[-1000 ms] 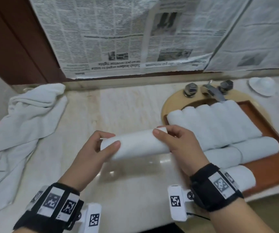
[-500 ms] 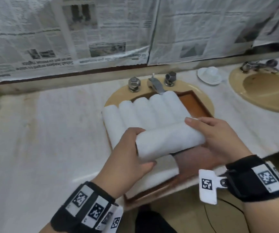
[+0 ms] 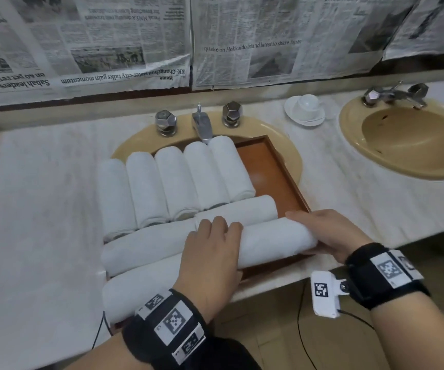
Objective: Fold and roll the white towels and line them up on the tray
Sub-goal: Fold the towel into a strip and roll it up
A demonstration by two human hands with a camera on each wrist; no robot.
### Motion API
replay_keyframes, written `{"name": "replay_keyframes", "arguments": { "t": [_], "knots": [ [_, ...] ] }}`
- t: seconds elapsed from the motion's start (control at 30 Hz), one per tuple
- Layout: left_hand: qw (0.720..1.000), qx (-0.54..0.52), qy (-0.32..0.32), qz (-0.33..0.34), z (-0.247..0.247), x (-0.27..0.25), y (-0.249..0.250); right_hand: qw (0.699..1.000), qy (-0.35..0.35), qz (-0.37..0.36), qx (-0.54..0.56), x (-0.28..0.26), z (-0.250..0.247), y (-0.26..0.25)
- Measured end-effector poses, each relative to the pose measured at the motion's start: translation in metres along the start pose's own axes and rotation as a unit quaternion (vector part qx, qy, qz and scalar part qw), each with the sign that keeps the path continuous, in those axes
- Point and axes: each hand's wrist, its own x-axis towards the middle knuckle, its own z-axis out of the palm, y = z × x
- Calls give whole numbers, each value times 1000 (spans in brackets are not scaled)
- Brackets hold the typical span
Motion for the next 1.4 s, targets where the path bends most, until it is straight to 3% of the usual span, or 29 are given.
{"name": "replay_keyframes", "arguments": {
  "t": [0.2,0.37,0.5,0.73,0.83,0.97,1.13,1.2,1.27,1.33,1.4],
  "knots": [
    [997,64,0,-40,27,-4,2,997,29,-30,-61,14,19,20],
    [994,74,0,-77,30,-7,-1,977,66,-110,-173,2,38,32],
    [995,75,-19,-63,24,-13,-7,976,63,-139,-155,-12,56,42],
    [998,-25,-44,-34,-4,-27,-40,974,69,-139,-163,-14,70,43],
    [995,-88,-1,-39,-23,-43,-63,967,107,-136,-185,-17,75,36],
    [981,-131,100,-104,-49,-71,-119,928,137,-231,-258,-40,106,-9],
    [930,-107,192,-293,-79,-134,-239,877,-25,-350,-329,-81,207,-86],
    [894,-93,220,-380,-93,-173,-297,824,-94,-398,-391,-96,268,-113],
    [849,-77,235,-467,-105,-216,-356,747,-148,-450,-467,-109,338,-137],
    [805,-56,222,-547,-112,-259,-411,677,-192,-482,-522,-124,411,-156],
    [781,-38,197,-591,-112,-297,-461,632,-234,-487,-555,-137,485,-170]
  ]
}}
